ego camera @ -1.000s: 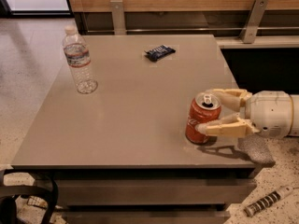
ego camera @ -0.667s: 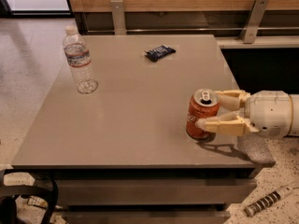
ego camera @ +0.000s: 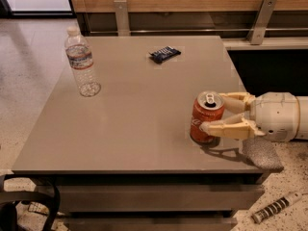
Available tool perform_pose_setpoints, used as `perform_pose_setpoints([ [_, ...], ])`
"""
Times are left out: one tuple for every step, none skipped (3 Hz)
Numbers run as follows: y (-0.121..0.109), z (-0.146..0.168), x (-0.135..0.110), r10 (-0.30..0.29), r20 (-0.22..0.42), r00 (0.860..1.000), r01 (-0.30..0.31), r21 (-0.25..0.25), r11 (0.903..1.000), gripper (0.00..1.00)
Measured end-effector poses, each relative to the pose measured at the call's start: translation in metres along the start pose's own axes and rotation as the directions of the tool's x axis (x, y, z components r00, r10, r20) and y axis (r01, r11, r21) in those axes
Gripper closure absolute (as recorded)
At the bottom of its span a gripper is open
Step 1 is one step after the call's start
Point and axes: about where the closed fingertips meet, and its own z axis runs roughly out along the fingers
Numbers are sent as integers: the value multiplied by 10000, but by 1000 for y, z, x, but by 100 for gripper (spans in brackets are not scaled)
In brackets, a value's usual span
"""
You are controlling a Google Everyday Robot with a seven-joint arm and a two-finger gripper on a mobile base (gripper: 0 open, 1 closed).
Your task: Move coke can near rxbar blueberry
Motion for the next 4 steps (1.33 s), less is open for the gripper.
perform_pose_setpoints([
  [0, 0, 0, -4, 0, 10000, 4, -6, 10000, 100],
  [-8, -3, -10, 107, -188, 9998, -105, 93, 9999, 100],
  [-64, -14, -37, 480, -792, 9957, -425, 702, 9966, 100],
  [-115, -16, -71, 395, -1098, 9932, -263, 1188, 9926, 100],
])
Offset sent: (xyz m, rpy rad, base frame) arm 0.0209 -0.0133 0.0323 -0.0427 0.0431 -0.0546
